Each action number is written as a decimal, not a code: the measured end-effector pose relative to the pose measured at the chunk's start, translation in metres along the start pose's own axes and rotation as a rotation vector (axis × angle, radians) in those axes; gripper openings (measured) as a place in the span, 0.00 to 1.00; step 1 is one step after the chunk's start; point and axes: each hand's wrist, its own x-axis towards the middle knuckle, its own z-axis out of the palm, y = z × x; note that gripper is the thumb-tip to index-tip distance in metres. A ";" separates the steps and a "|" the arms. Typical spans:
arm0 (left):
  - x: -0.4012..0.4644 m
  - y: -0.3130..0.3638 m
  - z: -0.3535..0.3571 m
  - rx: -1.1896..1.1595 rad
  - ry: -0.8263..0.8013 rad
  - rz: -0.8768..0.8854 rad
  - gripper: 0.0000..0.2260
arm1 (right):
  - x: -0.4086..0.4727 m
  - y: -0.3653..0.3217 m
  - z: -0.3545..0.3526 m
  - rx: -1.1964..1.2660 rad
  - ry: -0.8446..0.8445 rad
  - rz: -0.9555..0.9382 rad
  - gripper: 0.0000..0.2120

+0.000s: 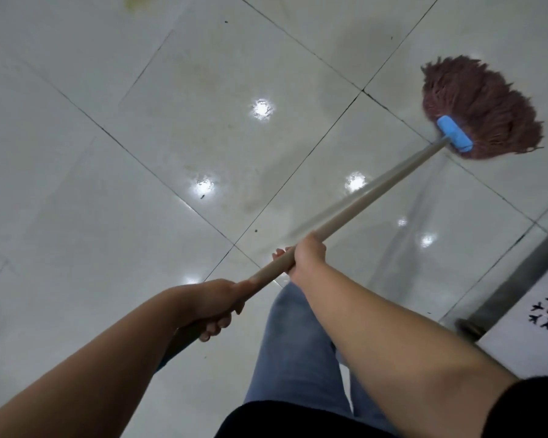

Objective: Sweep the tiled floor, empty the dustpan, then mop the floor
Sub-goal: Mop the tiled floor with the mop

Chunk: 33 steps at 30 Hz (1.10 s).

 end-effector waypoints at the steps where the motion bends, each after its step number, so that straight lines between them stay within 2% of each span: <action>1: 0.003 0.000 0.005 -0.004 -0.002 0.021 0.27 | 0.001 -0.002 -0.004 -0.007 0.003 -0.007 0.08; 7: 0.020 0.024 0.054 -0.042 0.006 0.122 0.29 | 0.017 -0.016 -0.047 -0.018 0.047 -0.098 0.09; 14: 0.046 0.104 0.165 -0.186 -0.013 0.216 0.25 | 0.034 -0.080 -0.154 -0.078 0.096 -0.241 0.06; 18: 0.051 0.135 0.206 -0.312 -0.030 0.250 0.28 | 0.040 -0.097 -0.194 -0.092 0.095 -0.366 0.14; 21: 0.046 0.141 0.214 -0.282 0.006 0.255 0.30 | 0.038 -0.090 -0.200 -0.094 0.063 -0.431 0.15; 24: 0.036 0.132 0.206 -0.271 0.017 0.293 0.28 | 0.034 -0.077 -0.195 -0.038 0.033 -0.421 0.17; 27: 0.028 0.104 0.200 -0.258 0.022 0.333 0.26 | 0.030 -0.055 -0.185 -0.126 0.036 -0.442 0.18; 33: 0.035 -0.031 0.196 -0.242 0.021 0.306 0.23 | 0.013 0.061 -0.166 -0.483 0.081 -0.434 0.17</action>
